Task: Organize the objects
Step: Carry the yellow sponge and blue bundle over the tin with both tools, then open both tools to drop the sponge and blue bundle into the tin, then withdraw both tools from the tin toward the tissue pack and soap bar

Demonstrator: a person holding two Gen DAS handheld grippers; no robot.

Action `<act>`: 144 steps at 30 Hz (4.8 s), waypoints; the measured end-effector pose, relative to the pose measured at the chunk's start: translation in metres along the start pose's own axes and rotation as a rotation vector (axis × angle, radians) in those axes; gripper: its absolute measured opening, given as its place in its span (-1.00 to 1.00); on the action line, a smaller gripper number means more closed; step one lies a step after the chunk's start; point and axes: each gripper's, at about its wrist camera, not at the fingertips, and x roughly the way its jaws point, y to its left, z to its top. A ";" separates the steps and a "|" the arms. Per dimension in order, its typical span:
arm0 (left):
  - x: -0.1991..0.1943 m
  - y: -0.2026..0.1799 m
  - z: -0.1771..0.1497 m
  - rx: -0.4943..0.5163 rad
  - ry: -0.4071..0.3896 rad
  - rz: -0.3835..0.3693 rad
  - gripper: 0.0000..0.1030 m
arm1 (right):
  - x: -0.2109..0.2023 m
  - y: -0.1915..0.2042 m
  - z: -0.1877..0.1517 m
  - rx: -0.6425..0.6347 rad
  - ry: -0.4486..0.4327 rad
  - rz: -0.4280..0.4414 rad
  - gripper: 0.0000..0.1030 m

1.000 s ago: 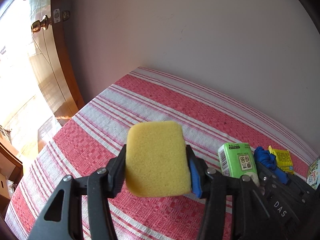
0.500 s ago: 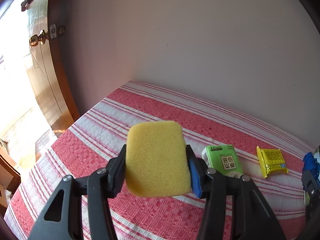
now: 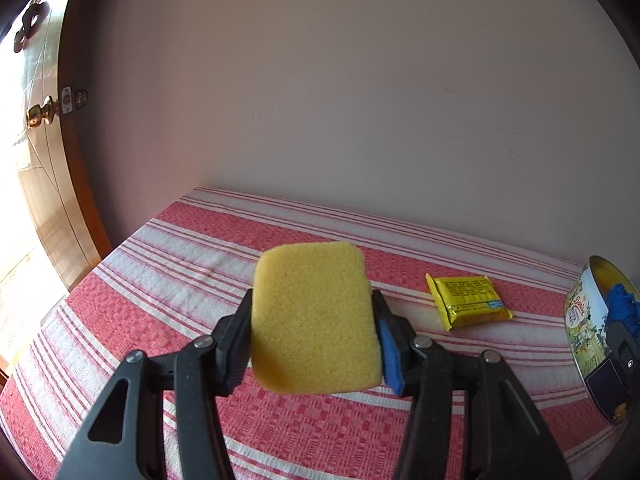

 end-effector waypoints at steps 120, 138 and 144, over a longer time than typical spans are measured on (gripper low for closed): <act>-0.059 -0.314 -0.034 0.224 -0.061 -0.187 0.94 | -0.064 -0.199 0.004 -0.001 -0.093 -0.178 0.45; -0.082 -0.266 -0.042 0.218 -0.153 -0.132 0.99 | -0.093 -0.221 0.002 0.163 -0.220 -0.280 0.82; -0.085 -0.252 -0.045 0.231 -0.153 -0.096 0.99 | -0.098 -0.234 -0.005 0.207 -0.262 -0.335 0.82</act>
